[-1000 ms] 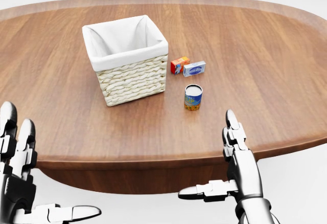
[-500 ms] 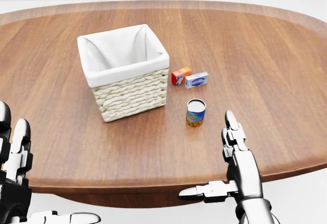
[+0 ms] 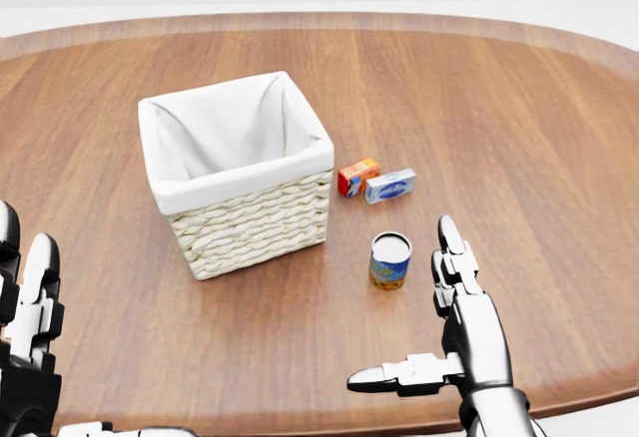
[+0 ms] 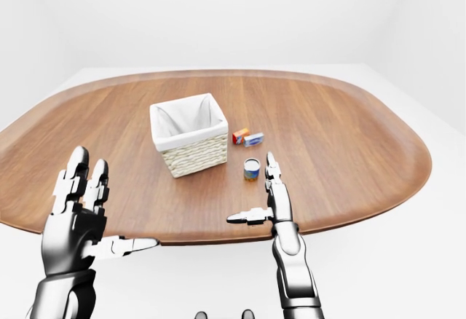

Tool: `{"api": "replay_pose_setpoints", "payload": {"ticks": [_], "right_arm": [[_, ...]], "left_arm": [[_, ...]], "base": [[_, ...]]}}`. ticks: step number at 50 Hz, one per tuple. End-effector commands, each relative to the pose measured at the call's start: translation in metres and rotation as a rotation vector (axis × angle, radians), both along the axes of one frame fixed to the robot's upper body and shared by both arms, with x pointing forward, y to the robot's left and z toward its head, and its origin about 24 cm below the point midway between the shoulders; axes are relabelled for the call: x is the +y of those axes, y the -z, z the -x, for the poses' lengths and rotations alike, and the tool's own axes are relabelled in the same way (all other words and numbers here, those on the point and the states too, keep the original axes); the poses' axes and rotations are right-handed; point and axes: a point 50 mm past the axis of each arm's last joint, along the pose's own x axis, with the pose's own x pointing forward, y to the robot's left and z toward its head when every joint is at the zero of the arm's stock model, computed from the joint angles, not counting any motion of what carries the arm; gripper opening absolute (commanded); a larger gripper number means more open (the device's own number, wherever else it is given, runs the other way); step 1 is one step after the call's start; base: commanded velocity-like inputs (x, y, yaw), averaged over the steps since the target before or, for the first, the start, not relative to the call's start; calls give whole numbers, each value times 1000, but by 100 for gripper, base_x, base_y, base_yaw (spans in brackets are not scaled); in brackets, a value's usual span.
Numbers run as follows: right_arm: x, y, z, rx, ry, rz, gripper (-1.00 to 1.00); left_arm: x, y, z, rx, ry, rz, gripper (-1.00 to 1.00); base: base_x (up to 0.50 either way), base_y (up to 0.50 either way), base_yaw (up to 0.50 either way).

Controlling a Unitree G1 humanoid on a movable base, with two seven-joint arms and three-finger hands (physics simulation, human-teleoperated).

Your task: Pick up the alphabet soup and put it in the basket.

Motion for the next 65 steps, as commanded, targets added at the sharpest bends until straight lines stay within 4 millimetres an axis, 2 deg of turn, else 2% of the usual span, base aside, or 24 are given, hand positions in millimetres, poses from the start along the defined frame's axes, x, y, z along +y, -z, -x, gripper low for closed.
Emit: {"api": "replay_pose_setpoints", "payload": {"ticks": [1, 65], "right_arm": [[0, 0, 0, 1, -1, 3, 100], [2, 2, -1, 6, -13, 7, 100]], "left_arm": [[-1, -1, 3, -6, 5, -2, 100], [0, -6, 9, -21, 4, 2, 100]], "base": [[27, 0, 0], [27, 0, 0]]}}
